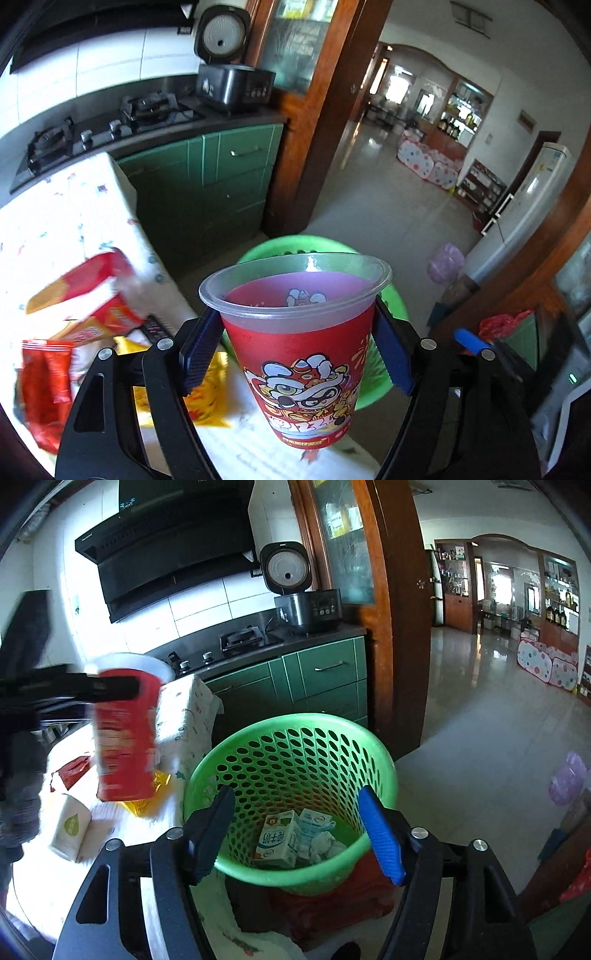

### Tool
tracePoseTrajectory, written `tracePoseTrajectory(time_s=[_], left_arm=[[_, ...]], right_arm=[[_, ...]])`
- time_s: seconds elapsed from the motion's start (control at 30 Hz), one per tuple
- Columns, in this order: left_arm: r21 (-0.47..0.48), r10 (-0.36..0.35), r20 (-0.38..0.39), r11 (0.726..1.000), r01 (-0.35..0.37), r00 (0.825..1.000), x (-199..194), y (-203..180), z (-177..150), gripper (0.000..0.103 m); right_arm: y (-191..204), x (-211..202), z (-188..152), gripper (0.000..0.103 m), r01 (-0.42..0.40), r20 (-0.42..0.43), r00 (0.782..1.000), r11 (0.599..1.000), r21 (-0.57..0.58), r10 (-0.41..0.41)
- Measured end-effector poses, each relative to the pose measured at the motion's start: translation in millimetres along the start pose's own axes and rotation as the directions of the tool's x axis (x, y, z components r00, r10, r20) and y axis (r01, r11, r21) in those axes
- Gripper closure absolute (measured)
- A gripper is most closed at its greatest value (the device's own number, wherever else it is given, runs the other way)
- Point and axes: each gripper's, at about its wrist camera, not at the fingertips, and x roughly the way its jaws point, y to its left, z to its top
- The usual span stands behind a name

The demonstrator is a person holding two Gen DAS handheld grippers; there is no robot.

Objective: Collect trash
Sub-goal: 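Carry the red paper cup over the green basket and open the left tool, then swing both tools back toward the remaining trash on the table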

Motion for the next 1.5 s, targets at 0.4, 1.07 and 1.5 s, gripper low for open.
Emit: tracePoseTrajectory(time_s=[0.4,1.07,1.5], left_arm=[[-0.038,-0.011,-0.081,0.999,0.008,0.997,56,-16,-7,0.025],[0.027,0.007,-0.055,1.000,-0.006,0.998,8,-12,-24,0.016],[-0.070,0.271,0.079,0.962,-0.265,0.959,-104,60,-57,0.016]], right_arm=[[-6,-6,-17,0.032,0.024,-0.005,1.000,1.000,0.000,-0.024],[21,-24,-17,0.031,0.004,0.017,1.000,0.999,-0.033,-0.004],[67,-25,-14,0.030,-0.117,0.010,0.993,0.991,-0.068,0.118]])
